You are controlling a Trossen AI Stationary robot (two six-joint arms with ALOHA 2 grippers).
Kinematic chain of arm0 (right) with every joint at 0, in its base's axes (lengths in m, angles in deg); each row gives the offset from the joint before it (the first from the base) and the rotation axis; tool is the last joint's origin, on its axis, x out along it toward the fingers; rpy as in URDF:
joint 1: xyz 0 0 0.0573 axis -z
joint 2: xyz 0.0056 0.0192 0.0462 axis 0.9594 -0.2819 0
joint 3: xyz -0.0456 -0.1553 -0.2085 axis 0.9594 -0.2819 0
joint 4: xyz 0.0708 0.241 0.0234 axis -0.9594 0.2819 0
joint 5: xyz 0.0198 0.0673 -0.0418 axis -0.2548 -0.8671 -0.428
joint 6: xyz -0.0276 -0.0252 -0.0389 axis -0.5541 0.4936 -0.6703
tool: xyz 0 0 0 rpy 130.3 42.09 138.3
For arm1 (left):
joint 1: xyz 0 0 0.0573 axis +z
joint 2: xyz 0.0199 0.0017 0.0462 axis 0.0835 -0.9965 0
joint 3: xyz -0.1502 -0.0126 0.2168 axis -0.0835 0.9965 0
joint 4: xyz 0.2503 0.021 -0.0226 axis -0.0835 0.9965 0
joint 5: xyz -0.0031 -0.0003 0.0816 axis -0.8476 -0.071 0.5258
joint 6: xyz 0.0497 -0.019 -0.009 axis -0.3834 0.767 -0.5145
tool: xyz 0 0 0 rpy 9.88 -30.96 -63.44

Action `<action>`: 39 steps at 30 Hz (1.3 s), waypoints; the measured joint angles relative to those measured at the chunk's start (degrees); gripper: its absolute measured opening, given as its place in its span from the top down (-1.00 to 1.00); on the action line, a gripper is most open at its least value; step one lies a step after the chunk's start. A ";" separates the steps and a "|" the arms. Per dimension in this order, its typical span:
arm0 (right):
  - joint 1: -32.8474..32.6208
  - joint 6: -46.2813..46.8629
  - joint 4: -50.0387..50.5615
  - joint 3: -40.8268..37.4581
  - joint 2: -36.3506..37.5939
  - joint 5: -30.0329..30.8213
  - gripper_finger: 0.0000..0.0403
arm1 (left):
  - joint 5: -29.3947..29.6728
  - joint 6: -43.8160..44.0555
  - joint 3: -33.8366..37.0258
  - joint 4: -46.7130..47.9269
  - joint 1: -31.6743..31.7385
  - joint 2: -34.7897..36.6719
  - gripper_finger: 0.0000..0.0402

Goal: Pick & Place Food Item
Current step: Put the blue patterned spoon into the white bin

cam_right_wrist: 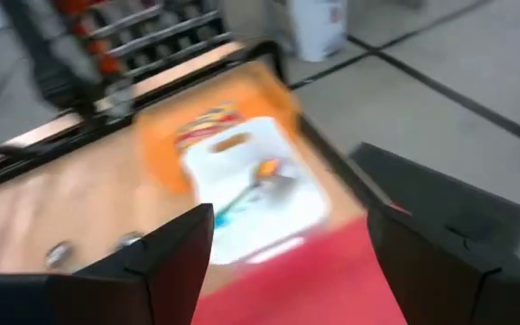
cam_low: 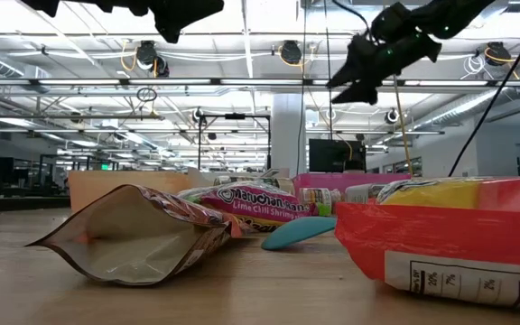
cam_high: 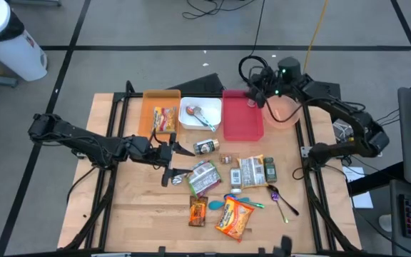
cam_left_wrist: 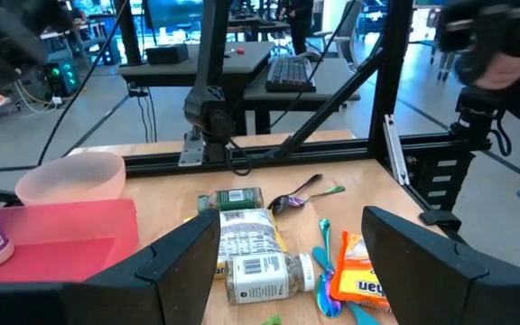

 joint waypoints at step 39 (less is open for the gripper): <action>-45.38 -10.58 -63.73 -32.70 0.02 13.95 -0.40 | 13.51 11.93 0.00 -1.26 0.00 -0.02 -0.36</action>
